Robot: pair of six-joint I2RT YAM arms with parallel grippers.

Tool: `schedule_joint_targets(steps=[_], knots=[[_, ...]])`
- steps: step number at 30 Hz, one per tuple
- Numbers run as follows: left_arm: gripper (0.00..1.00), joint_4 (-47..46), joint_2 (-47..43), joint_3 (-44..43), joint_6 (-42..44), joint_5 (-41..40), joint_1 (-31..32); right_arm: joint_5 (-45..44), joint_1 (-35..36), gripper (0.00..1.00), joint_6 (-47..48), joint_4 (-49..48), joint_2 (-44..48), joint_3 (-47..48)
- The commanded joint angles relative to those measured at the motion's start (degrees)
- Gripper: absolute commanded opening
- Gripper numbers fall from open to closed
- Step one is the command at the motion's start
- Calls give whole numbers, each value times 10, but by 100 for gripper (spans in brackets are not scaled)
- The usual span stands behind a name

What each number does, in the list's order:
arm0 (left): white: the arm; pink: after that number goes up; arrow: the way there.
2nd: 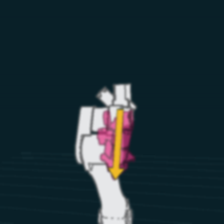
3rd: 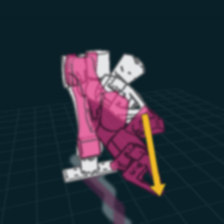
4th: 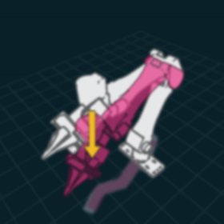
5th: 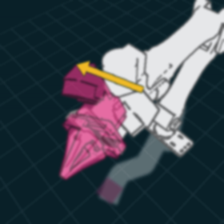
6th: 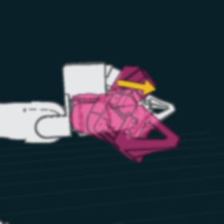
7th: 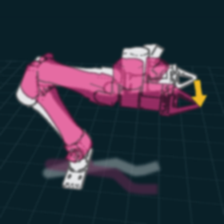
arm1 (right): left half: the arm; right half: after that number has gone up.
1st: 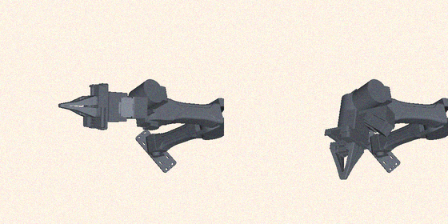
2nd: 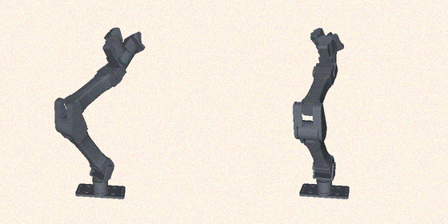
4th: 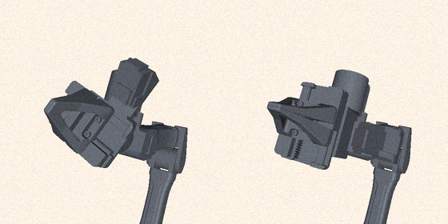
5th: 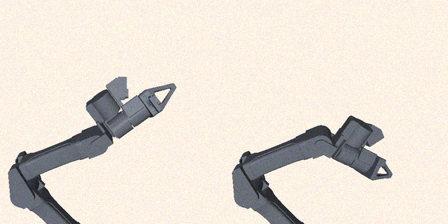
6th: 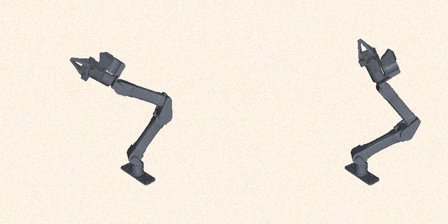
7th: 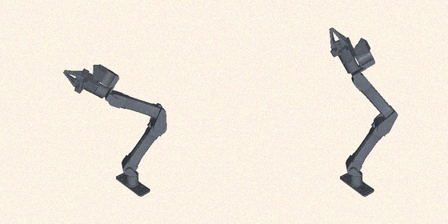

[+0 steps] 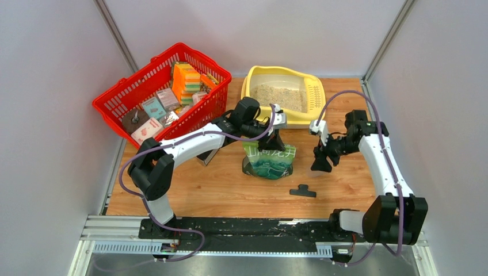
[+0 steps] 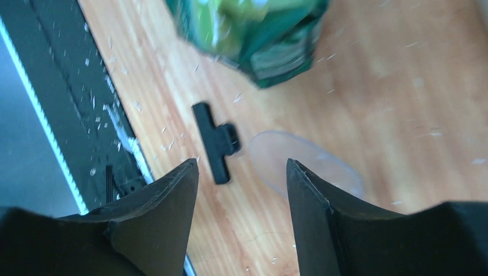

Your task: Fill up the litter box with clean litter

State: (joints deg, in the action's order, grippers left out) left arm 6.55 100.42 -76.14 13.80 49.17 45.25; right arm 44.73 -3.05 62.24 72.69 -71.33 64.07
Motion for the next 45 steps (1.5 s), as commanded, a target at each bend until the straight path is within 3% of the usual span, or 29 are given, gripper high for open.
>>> schedule_joint_targets(steps=[1, 5, 12, 15, 16, 19, 29, 40, 45], knots=[[0, 62, -35, -5, 7, 20, -24, -40, 16, 61, 111, 114, -17, -68], [0, 115, -65, 16, 34, 25, -37, -87, 28, 52, 110, 54, -50, -105], [0, 146, -107, 54, 58, 16, -53, -93, 68, 47, 133, 65, -113, -103], [0, 145, -110, 58, 53, 12, -54, -123, 74, 49, 106, 29, -123, -126], [0, 143, -111, 59, 52, 12, -54, -133, 75, 55, 83, -5, -129, -131], [0, 142, -110, 58, 49, 13, -54, -158, 75, 60, 68, -42, -147, -136], [0, 133, -112, 72, 37, 17, -54, -111, 91, 56, 14, -98, -231, -102], [0, 141, -111, 77, 44, 11, -54, -99, 119, 45, 7, -99, -281, -89], [0, 142, -104, 71, 45, 12, -54, -93, 120, 46, 12, -85, -294, -86]])
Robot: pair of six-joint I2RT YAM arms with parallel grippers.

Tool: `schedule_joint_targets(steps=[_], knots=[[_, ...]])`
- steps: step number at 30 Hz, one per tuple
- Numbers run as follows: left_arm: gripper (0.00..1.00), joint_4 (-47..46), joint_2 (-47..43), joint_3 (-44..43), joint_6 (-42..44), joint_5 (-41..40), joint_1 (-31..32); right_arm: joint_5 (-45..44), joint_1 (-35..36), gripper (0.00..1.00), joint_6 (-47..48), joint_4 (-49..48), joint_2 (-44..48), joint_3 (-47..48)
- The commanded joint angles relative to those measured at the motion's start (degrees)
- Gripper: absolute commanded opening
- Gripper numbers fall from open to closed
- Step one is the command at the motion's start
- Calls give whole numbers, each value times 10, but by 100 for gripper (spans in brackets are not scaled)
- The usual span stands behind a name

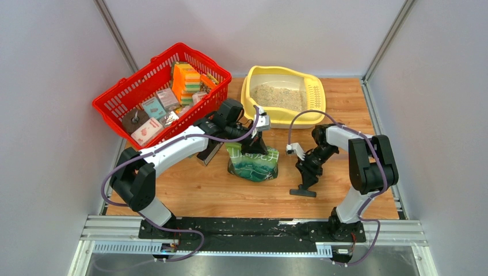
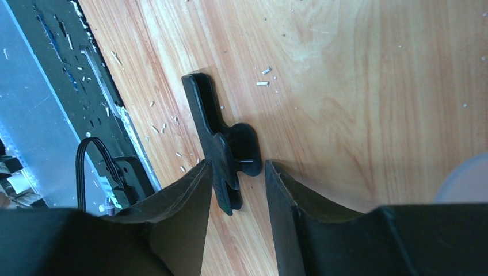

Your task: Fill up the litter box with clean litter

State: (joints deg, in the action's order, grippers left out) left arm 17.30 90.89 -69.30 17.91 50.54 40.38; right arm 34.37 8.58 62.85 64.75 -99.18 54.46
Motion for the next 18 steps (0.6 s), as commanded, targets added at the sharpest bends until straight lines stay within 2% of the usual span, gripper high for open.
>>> schedule_joint_targets(steps=[1, 5, 6, 8, 9, 12, 14, 18], knots=[[0, 34, -8, 1, 3, -1, -6, 10, 5, 44, 8, -3, -19, 11], [0, 34, -2, -2, 2, 0, -6, 10, 11, 29, 13, 8, -34, 10], [0, 34, -1, -3, 3, 1, -5, 11, 11, 19, 19, 20, -37, 14], [0, 34, 1, -4, 3, 2, -5, 15, 11, 10, 30, 38, -35, 16], [0, 34, 0, -5, 4, 3, -5, 17, 11, 1, 40, 60, -25, 18], [0, 34, 1, -6, 3, 8, -6, 32, 9, 0, 58, 112, 12, 31], [0, 34, 1, -7, 3, 10, -6, 56, 9, 0, 77, 142, 75, 55], [0, 30, 0, -4, 5, 13, -6, 105, 11, 0, 84, 216, 165, 134]])
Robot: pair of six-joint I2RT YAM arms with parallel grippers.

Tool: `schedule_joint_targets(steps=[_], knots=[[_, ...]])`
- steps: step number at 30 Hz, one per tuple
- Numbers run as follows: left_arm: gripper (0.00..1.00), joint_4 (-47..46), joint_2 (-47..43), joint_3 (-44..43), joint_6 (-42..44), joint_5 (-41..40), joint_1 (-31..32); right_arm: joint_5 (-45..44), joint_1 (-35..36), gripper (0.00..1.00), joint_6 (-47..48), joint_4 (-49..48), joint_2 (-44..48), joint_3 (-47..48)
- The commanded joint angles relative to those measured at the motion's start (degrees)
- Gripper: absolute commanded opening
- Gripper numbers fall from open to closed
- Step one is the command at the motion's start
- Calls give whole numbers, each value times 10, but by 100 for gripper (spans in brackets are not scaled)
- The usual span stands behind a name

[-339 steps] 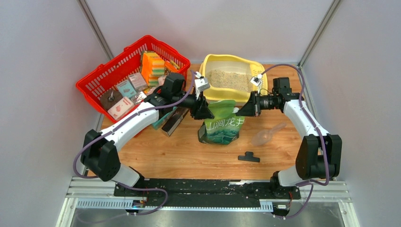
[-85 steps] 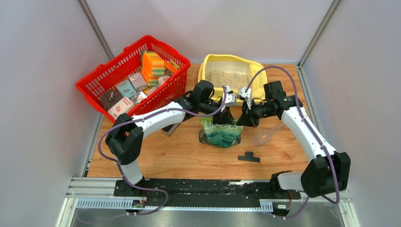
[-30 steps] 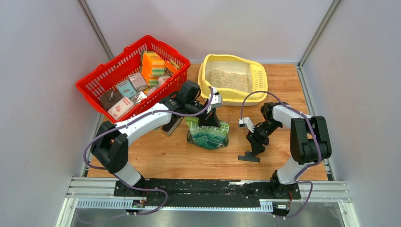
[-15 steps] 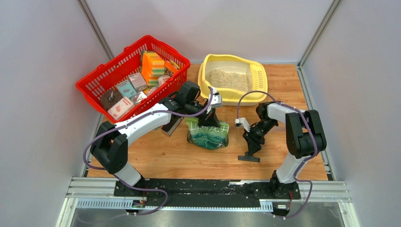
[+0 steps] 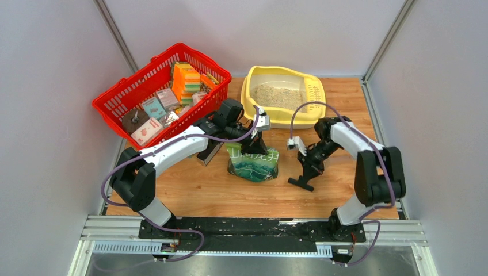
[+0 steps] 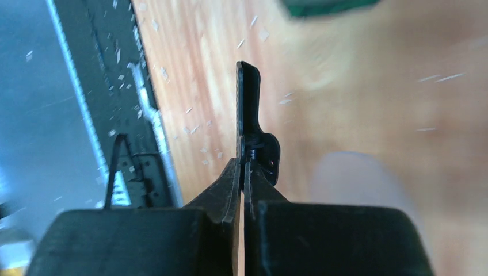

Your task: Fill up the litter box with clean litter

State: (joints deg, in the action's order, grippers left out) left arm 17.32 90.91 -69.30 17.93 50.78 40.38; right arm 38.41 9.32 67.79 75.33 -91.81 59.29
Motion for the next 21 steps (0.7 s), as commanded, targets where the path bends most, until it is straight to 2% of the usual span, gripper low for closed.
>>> schedule_joint_targets(steps=[1, 5, 10, 13, 17, 21], knots=[[0, 29, 1, -4, 3, 10, -6, 83, 5, 0, 27, 115, 114, 100], [0, 22, 6, -10, 1, 12, -5, 91, 36, 0, -11, 105, 146, 171], [0, 20, 8, -19, 3, 11, -3, 34, 108, 0, -61, 71, 152, 195], [0, 18, 8, -21, 2, 9, -4, 20, 127, 0, -80, 70, 147, 205], [0, 20, 8, -21, 4, 8, -3, -7, 132, 0, -113, 54, 155, 210], [0, 18, 8, -22, 3, 8, -4, 2, 128, 0, -137, 65, 173, 251]])
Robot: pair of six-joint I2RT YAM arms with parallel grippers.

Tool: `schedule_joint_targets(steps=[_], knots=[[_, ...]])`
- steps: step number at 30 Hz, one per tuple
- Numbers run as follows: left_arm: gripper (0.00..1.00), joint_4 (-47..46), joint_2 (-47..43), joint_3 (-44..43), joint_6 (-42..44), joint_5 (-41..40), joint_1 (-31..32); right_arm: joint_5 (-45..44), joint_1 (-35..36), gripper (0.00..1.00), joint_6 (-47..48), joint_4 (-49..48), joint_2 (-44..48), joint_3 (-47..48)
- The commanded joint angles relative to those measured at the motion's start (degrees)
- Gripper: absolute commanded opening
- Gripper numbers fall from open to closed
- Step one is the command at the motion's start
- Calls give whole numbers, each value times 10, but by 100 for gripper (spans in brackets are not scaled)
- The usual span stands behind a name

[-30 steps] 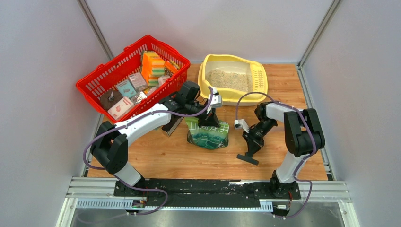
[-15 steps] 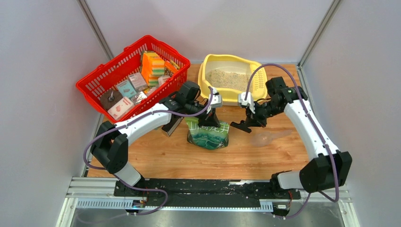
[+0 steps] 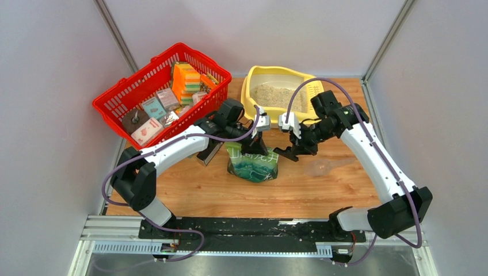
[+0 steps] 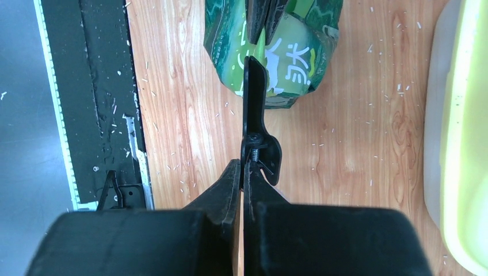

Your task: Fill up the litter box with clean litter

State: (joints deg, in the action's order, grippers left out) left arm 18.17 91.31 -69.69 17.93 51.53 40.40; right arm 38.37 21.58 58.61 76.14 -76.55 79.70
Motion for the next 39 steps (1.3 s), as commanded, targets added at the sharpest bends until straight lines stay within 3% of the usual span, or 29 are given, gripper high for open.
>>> schedule_joint_targets(steps=[1, 5, 15, 24, 30, 32, 35, 39], knots=[[0, 8, 4, -19, 3, 0, -4, 12, 7, 0, -52, 60, 25, 63], [0, -5, 4, -19, -9, -11, -3, -3, 21, 0, -58, 89, 27, 64], [1, -76, -14, 7, -57, 2, -3, -87, 36, 0, -123, 45, 29, -19], [22, -113, -10, 22, -84, 31, -4, -121, 43, 0, -162, -7, -12, 8], [28, -147, -8, 35, -112, 33, -4, -109, 50, 0, -171, -7, -36, 37], [28, -151, -7, 37, -113, 34, -4, -107, 56, 0, -166, 1, -38, 43], [12, -147, -5, 32, -110, 37, -6, -102, 56, 0, -155, 19, -34, 46], [13, -142, 5, 30, -113, 42, -6, -100, 60, 0, -165, 12, -27, 34]])
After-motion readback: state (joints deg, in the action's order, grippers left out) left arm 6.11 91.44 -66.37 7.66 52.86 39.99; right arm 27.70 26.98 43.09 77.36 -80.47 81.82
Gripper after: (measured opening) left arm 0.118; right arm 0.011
